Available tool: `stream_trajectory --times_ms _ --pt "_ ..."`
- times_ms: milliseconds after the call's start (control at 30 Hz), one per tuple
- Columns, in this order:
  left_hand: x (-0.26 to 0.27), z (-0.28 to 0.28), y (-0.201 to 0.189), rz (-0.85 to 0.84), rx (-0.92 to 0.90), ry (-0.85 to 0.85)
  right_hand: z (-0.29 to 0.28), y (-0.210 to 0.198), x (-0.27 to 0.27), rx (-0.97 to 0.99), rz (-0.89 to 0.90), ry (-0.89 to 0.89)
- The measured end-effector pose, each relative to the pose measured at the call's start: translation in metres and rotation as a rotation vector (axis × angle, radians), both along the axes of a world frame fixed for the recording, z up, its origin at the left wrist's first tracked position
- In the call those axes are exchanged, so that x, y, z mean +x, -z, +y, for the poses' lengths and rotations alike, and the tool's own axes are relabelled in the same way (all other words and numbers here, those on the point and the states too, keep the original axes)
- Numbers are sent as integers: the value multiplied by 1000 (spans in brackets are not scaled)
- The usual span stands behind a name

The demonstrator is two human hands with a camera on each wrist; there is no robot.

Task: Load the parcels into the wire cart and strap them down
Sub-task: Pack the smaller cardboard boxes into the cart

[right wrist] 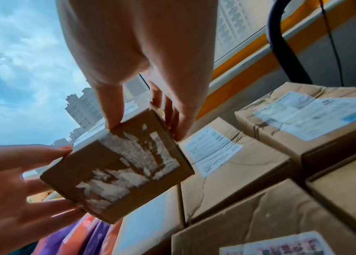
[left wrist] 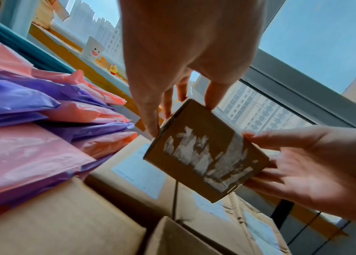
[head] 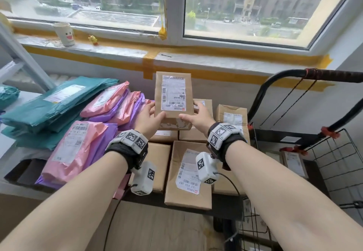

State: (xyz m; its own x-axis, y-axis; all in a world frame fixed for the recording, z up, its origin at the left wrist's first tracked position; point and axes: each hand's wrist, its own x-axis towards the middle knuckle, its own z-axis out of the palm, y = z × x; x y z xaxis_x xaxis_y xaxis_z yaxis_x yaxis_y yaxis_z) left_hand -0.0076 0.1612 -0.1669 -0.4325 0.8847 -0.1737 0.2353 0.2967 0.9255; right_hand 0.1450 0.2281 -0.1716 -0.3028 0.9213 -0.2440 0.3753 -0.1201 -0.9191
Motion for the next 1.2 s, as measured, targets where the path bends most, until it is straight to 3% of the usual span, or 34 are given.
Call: stream_trajectory --times_ms 200,367,733,967,1200 --pt "85 -2 -33 53 99 31 -8 -31 96 78 105 50" --pt "197 -13 -48 17 147 76 -21 -45 210 105 121 58" --pt "416 -38 -25 -10 47 152 -47 -31 438 95 52 38" --pt "476 -25 15 51 -80 181 -40 16 498 -32 21 49" --pt "483 -4 69 36 -256 194 -19 86 505 -183 -6 38"
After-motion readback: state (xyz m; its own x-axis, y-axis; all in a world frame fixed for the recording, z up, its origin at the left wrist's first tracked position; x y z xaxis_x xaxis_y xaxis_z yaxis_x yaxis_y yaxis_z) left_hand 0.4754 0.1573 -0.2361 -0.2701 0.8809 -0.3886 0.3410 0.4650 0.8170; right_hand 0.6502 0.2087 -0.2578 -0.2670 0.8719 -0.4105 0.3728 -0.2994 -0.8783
